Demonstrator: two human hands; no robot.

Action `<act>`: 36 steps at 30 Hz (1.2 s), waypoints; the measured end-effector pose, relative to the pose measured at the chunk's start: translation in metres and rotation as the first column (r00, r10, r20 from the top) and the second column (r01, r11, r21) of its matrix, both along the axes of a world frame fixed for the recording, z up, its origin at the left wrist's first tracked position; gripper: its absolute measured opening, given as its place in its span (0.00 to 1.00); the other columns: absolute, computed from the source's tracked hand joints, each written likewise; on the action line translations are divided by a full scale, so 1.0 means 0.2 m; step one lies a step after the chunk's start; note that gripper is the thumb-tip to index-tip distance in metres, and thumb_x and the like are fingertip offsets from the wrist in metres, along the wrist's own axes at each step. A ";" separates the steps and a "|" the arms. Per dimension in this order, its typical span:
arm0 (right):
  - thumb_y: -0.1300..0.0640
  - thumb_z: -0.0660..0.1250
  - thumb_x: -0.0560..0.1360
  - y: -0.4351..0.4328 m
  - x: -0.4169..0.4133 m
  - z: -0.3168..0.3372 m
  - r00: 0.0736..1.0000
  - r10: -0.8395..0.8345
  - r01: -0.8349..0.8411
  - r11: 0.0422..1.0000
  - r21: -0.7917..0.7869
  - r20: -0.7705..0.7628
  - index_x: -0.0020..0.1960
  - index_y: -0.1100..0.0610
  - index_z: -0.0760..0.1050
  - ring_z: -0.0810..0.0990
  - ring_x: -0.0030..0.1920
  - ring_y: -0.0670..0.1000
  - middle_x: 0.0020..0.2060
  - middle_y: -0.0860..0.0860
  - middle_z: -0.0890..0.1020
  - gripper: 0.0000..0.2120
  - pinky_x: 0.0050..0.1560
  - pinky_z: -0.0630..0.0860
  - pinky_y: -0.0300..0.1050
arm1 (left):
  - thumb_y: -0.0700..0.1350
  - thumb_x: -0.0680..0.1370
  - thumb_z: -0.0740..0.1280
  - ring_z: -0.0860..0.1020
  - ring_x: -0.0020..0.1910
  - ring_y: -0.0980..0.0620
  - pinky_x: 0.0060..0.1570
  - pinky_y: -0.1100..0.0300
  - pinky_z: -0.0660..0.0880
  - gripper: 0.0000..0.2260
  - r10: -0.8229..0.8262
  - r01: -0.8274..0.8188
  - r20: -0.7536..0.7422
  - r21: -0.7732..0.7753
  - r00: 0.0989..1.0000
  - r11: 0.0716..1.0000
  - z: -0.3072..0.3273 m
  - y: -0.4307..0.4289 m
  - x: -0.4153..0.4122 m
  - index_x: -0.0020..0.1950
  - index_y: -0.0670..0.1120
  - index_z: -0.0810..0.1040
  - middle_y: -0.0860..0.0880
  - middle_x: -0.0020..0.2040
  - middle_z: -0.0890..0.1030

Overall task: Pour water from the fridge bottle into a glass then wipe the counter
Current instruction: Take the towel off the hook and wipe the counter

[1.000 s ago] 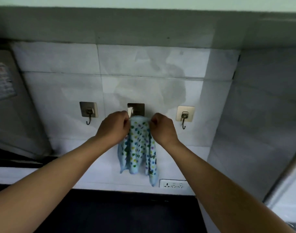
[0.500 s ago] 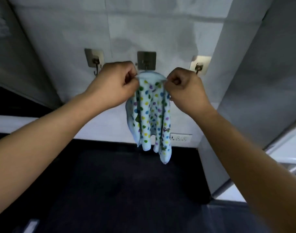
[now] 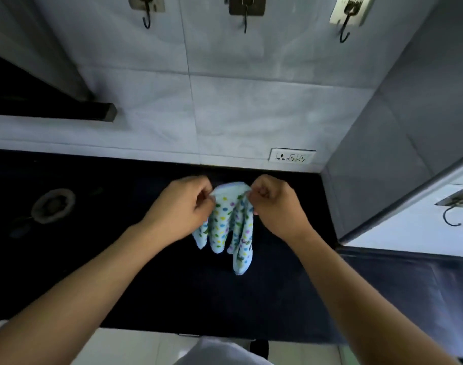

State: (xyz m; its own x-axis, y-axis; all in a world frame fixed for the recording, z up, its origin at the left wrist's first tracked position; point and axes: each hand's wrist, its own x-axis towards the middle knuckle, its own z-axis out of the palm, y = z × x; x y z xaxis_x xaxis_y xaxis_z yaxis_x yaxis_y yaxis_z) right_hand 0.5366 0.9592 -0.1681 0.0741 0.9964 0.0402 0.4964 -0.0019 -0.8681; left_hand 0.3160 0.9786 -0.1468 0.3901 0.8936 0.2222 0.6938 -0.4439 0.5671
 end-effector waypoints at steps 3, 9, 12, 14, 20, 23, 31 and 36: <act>0.61 0.67 0.73 -0.13 -0.08 -0.30 0.997 -0.041 0.048 0.994 -0.102 0.067 0.37 0.55 0.71 0.70 0.28 0.42 0.28 0.48 0.74 0.08 0.29 0.67 0.35 | 0.45 0.75 0.70 0.75 0.35 0.53 0.35 0.55 0.74 0.05 0.039 -0.051 -0.087 -0.137 0.995 0.989 -0.32 -0.13 -0.01 0.41 0.50 0.75 0.53 0.37 0.76; 0.54 0.66 0.76 -0.43 -0.21 -0.84 0.972 0.222 -0.168 0.879 -0.447 0.072 0.40 0.48 0.73 0.76 0.38 0.42 0.39 0.44 0.78 0.06 0.36 0.71 0.35 | 0.53 0.78 0.67 0.75 0.59 0.44 0.56 0.51 0.73 0.20 0.004 -0.199 -0.451 -0.385 0.893 0.901 -0.96 -0.37 -0.09 0.67 0.48 0.71 0.46 0.61 0.76; 0.49 0.67 0.77 -0.51 -0.23 -0.99 0.939 0.279 -0.165 0.879 -0.448 0.201 0.58 0.52 0.76 0.77 0.53 0.48 0.54 0.51 0.79 0.12 0.51 0.78 0.45 | 0.64 0.73 0.69 0.63 0.75 0.40 0.69 0.43 0.65 0.40 0.059 -0.418 -0.619 -0.453 0.783 0.788 -1.16 -0.45 -0.24 0.78 0.50 0.57 0.42 0.77 0.60; 0.48 0.66 0.78 -0.52 -0.24 -1.02 0.911 0.256 -0.115 0.911 -0.395 0.324 0.70 0.54 0.69 0.71 0.66 0.55 0.65 0.55 0.73 0.23 0.61 0.76 0.51 | 0.69 0.70 0.70 0.51 0.79 0.38 0.72 0.36 0.59 0.49 0.076 -0.518 -0.669 -0.493 0.739 0.699 -1.24 -0.51 -0.36 0.80 0.51 0.49 0.41 0.81 0.49; 0.42 0.71 0.74 -0.38 -0.33 -1.11 0.846 0.291 -0.086 0.901 -0.425 0.446 0.79 0.49 0.52 0.53 0.77 0.64 0.76 0.62 0.54 0.42 0.69 0.70 0.64 | 0.73 0.65 0.72 0.40 0.79 0.36 0.71 0.28 0.54 0.56 0.201 -0.635 -0.643 -0.566 0.739 0.526 -1.32 -0.61 -0.62 0.80 0.58 0.41 0.42 0.81 0.38; 0.35 0.70 0.72 -0.27 -0.39 -1.17 0.821 0.312 0.003 0.836 -0.549 0.479 0.80 0.44 0.45 0.43 0.79 0.65 0.79 0.61 0.43 0.48 0.72 0.61 0.68 | 0.72 0.64 0.73 0.38 0.79 0.36 0.71 0.26 0.53 0.57 0.222 -0.654 -0.643 -0.577 0.733 0.490 -1.31 -0.61 -0.65 0.80 0.60 0.39 0.43 0.81 0.36; 0.37 0.66 0.73 -0.03 -0.85 -1.20 0.485 0.640 -0.277 0.759 -0.590 0.596 0.77 0.39 0.48 0.46 0.76 0.67 0.77 0.60 0.47 0.40 0.67 0.63 0.75 | 0.68 0.66 0.75 0.36 0.79 0.35 0.69 0.24 0.54 0.56 0.216 -0.646 -0.631 -0.603 0.745 0.468 -1.31 -0.59 -0.64 0.80 0.59 0.38 0.41 0.81 0.35; 0.42 0.62 0.75 -0.13 -0.97 -1.24 0.103 0.749 -0.724 0.508 -0.467 0.655 0.74 0.41 0.61 0.52 0.75 0.66 0.76 0.59 0.55 0.28 0.64 0.64 0.74 | 0.71 0.64 0.74 0.38 0.79 0.35 0.68 0.25 0.56 0.57 0.236 -0.655 -0.633 -0.583 0.737 0.482 -1.32 -0.59 -0.64 0.81 0.59 0.41 0.41 0.81 0.37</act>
State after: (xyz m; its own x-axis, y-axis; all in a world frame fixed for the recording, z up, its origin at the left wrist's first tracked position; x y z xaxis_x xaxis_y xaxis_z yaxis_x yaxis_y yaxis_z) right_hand 0.3424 0.9326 -0.4153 -0.7410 0.5443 -0.3932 0.6448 0.7404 -0.1901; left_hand 0.1889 0.8613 -0.4100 -0.2602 0.7099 -0.6545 0.8971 0.4284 0.1080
